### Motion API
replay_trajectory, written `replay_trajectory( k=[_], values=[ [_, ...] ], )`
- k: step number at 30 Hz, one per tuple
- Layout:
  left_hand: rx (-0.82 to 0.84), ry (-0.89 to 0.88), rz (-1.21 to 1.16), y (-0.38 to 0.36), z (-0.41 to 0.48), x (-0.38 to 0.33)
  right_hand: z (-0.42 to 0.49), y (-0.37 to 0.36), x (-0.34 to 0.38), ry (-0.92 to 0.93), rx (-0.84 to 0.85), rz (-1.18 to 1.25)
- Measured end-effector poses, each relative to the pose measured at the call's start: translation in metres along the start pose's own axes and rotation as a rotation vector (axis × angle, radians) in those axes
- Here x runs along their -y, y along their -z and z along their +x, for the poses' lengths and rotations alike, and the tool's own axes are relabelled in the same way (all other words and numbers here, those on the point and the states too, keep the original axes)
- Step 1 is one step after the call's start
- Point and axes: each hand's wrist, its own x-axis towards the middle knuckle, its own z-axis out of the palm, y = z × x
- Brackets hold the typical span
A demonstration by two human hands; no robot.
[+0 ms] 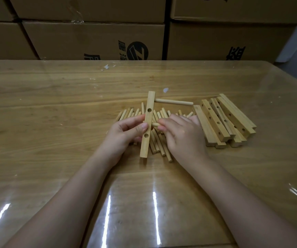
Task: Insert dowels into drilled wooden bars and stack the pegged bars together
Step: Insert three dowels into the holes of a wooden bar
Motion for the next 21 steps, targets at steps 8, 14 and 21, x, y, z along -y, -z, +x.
replay_trajectory(
  k=[8, 14, 21],
  values=[
    [0.024, -0.027, 0.035, 0.0009, 0.0016, 0.0002, -0.0017, 0.0007, -0.0014, -0.046, 0.035, 0.016],
    [0.046, -0.035, 0.060, 0.0048, 0.0017, 0.0026, -0.0019, 0.0003, -0.0014, -0.070, 0.067, 0.046],
    [0.022, -0.034, 0.063, 0.0055, 0.0061, 0.0060, -0.0009, -0.0045, -0.0030, -0.091, 0.055, 0.069]
  ],
)
